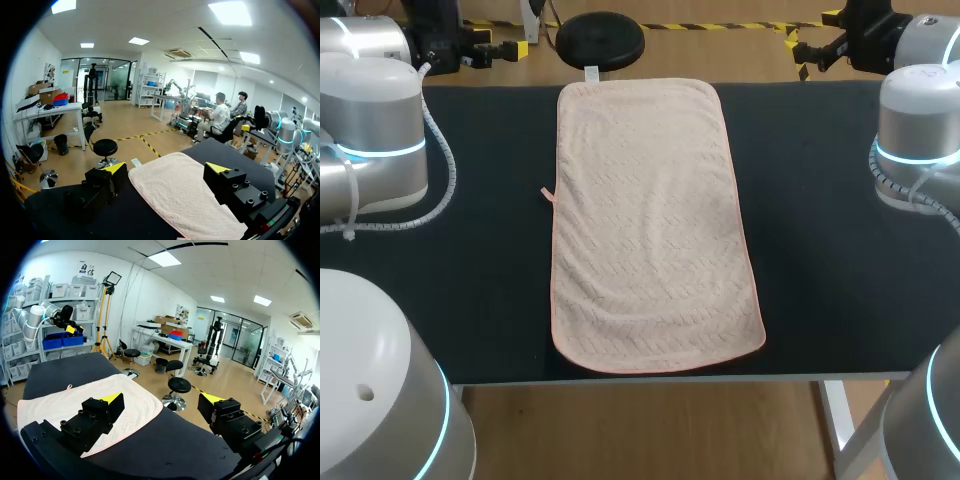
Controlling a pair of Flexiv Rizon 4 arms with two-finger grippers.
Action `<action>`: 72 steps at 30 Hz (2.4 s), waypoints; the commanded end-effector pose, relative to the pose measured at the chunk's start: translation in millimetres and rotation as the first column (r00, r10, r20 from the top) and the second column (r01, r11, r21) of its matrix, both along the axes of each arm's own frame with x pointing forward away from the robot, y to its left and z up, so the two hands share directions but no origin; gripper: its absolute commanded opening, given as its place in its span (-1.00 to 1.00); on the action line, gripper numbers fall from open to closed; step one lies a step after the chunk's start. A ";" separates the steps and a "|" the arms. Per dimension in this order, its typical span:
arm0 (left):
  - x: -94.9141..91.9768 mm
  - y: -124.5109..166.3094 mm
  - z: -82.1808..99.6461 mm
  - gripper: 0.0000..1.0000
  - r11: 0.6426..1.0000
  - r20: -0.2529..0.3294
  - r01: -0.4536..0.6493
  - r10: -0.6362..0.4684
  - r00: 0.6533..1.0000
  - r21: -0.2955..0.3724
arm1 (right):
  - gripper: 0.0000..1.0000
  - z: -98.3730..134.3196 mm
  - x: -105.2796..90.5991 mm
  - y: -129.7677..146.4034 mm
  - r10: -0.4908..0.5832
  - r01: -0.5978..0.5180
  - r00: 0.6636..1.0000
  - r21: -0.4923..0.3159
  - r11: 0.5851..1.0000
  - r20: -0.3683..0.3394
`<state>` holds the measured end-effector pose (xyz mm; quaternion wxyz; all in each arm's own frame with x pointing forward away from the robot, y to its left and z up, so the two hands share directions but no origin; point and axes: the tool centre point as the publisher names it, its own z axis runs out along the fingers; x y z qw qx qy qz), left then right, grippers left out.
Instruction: Fold the towel
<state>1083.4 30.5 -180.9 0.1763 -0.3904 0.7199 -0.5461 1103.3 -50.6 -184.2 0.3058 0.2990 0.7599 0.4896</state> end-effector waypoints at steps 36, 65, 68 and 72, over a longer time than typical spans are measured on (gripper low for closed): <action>-18.6 -23.4 -2.0 1.00 0.369 -0.199 0.516 -0.632 0.749 0.773 | 1.00 2.1 -11.7 6.2 0.594 -0.574 0.758 -0.710 0.409 -0.270; -39.4 -79.3 -42.4 1.00 -0.133 -0.522 0.574 -0.612 0.593 0.808 | 1.00 -14.0 -42.3 95.4 0.322 -0.620 0.684 -0.754 -0.217 -0.655; -40.8 -82.3 -47.5 1.00 -0.098 -0.486 0.543 -0.598 0.638 0.834 | 1.00 -23.2 -49.9 96.0 0.253 -0.669 0.675 -0.720 -0.185 -0.693; -43.5 -88.0 -56.1 1.00 -0.108 -0.479 0.520 -0.577 0.661 0.848 | 1.00 -39.0 -58.3 94.7 0.209 -0.745 0.644 -0.665 -0.045 -0.736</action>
